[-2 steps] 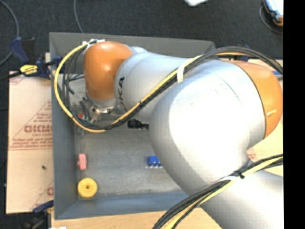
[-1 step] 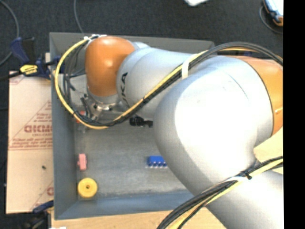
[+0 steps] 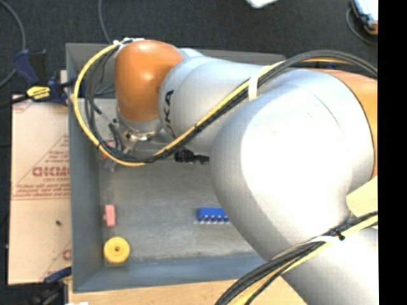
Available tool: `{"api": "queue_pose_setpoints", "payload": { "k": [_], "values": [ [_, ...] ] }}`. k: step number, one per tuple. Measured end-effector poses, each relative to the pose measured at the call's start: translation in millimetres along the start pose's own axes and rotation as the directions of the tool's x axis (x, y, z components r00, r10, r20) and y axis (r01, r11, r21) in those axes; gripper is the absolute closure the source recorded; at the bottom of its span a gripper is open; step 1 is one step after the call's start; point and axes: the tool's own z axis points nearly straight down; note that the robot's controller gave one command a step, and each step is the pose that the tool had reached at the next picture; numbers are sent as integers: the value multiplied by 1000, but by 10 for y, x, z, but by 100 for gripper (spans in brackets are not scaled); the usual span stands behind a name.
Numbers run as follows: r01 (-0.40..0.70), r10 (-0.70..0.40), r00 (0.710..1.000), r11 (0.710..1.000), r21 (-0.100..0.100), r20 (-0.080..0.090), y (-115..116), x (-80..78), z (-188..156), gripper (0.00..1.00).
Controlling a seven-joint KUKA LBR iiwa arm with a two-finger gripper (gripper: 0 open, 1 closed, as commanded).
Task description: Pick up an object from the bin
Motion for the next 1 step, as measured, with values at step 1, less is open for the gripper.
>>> {"api": "queue_pose_setpoints", "payload": {
  "k": [1],
  "values": [
    [0,0,1000,1000,1,-1,-5,0,-168,100]
  ]
}}
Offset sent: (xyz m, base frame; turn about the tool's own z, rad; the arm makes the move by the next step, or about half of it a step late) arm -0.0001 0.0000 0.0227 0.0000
